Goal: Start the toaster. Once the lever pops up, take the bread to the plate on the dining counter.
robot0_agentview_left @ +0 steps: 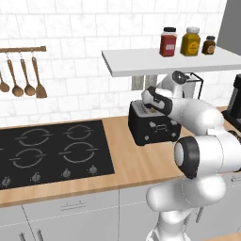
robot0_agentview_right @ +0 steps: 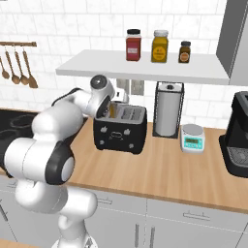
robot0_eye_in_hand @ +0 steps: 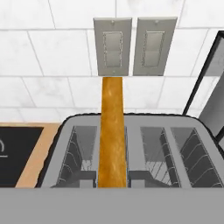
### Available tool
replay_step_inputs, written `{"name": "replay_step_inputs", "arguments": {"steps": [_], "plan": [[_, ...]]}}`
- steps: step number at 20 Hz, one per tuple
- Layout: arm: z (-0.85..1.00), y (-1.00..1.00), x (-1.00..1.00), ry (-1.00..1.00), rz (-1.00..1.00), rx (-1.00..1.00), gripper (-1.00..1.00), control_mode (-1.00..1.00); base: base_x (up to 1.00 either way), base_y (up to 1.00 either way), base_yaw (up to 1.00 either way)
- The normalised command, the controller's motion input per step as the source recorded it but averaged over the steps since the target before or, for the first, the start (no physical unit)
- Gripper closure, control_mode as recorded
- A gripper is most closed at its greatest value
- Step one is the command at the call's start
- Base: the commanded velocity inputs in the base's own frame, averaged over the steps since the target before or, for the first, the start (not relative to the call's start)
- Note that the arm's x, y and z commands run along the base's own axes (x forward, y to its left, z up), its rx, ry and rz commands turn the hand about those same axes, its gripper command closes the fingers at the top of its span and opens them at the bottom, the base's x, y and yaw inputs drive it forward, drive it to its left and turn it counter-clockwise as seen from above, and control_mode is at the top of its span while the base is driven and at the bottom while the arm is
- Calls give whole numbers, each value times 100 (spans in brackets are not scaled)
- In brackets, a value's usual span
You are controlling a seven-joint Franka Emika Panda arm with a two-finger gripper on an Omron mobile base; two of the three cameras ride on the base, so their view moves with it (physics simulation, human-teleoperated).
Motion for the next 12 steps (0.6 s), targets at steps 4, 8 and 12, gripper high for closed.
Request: {"name": "replay_step_inputs", "arguments": {"steps": [4,8,12], "plan": [[57,-6,-45,-1,6,0,100,-100,0,0,0],[50,-12,-79,-6,32,1,100,-100,0,0,0],[44,-11,-88,-7,49,-1,100,-100,0,0,0]]}}
